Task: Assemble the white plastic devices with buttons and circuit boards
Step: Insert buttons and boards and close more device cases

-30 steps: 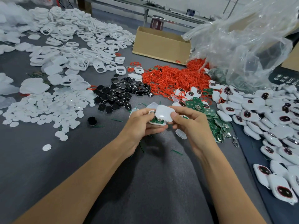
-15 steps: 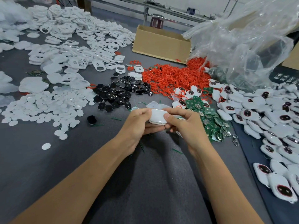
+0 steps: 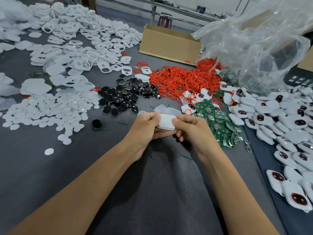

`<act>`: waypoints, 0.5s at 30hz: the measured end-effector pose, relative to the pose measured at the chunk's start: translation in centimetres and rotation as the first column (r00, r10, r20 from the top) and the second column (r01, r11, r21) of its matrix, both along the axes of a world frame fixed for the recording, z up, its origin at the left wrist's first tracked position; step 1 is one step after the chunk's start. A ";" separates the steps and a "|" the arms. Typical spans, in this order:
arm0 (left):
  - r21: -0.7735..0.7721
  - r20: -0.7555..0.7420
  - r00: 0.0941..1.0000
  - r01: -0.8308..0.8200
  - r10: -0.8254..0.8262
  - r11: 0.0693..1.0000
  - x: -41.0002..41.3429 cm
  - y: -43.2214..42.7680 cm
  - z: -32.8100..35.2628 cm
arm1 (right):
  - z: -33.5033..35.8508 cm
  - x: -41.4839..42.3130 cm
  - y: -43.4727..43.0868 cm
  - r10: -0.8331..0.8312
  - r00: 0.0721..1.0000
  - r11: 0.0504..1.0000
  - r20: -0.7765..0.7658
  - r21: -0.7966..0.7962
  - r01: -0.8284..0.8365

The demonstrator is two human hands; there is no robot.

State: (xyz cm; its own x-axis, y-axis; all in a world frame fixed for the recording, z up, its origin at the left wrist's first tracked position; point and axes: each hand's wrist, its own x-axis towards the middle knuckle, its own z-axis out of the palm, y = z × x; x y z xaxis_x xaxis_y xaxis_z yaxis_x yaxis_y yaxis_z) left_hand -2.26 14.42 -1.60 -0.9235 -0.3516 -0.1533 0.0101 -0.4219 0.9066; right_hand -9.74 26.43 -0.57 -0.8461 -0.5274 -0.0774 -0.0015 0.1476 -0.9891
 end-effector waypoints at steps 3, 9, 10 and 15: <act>-0.017 0.016 1.000 -0.016 0.016 1.000 0.0 0.1 0.0 | 0.2 0.2 0.0 0.028 0.998 0.999 0.061 -0.026 -0.027; -0.037 0.031 0.999 -0.035 0.036 0.999 -0.1 0.4 -0.2 | 0.4 0.5 -0.4 -0.017 0.997 1.000 0.078 -0.021 0.019; -0.039 0.031 0.999 -0.039 0.040 0.998 -0.1 0.4 -0.2 | 0.4 0.5 -0.5 -0.027 0.996 0.999 0.082 -0.022 0.029; -0.096 0.023 0.999 -0.047 0.049 0.994 -0.1 0.4 -0.4 | 0.6 0.6 -0.5 -0.025 0.990 0.999 0.138 -0.034 0.030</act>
